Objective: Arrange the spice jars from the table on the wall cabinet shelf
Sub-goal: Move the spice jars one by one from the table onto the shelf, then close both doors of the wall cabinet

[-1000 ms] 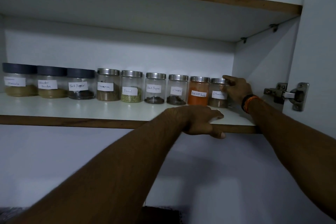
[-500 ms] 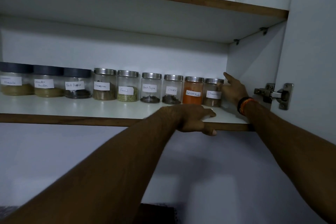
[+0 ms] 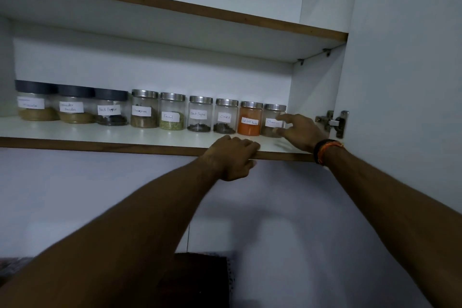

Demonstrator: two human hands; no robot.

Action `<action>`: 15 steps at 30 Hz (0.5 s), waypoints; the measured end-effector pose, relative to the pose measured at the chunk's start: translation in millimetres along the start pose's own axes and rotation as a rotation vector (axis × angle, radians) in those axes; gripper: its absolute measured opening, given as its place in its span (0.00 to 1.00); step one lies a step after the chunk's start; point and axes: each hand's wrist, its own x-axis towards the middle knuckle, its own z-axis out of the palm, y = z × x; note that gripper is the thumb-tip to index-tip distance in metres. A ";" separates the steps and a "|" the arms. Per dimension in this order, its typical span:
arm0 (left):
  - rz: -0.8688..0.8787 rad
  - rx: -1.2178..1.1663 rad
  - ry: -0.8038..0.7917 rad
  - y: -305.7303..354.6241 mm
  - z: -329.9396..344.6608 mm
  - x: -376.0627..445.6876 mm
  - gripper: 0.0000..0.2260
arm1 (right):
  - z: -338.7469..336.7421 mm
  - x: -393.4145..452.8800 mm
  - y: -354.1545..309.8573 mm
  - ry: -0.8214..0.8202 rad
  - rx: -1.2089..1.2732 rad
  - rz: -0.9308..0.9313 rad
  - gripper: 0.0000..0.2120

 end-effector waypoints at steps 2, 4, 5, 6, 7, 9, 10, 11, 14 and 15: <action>-0.012 -0.008 -0.008 -1.9 -3.4 -17.0 0.25 | 1.1 -10.0 -13.8 -0.033 -0.016 -0.029 0.21; -0.023 -0.029 -0.033 -6.3 -11.8 -35.9 0.29 | 5.1 -17.1 -29.8 -0.056 -0.034 -0.069 0.18; -0.028 -0.042 -0.045 -9.3 -16.9 -45.5 0.30 | 7.3 -20.0 -39.0 -0.057 -0.043 -0.094 0.17; -0.031 -0.050 -0.051 -11.4 -22.0 -54.1 0.31 | 8.6 -23.3 -47.8 -0.054 -0.050 -0.121 0.16; -0.045 -0.052 -0.060 -14.5 -26.2 -66.1 0.32 | 12.4 -27.5 -58.8 -0.045 -0.049 -0.157 0.15; -0.076 -0.034 -0.086 -23.6 -34.8 -89.5 0.33 | 21.6 -32.0 -82.2 -0.028 -0.049 -0.215 0.13; -0.081 -0.021 -0.111 -27.4 -39.3 -100.2 0.33 | 25.1 -33.5 -93.3 -0.025 -0.042 -0.233 0.13; -0.089 -0.006 -0.139 -30.7 -43.6 -111.3 0.34 | 28.0 -35.5 -105.5 -0.029 -0.038 -0.250 0.13; -0.132 0.062 -0.232 -46.3 -59.3 -151.8 0.32 | 43.5 -39.0 -154.0 -0.059 -0.014 -0.345 0.13; -0.144 0.071 -0.267 -49.2 -64.1 -159.8 0.31 | 45.5 -39.9 -165.5 -0.064 -0.006 -0.359 0.13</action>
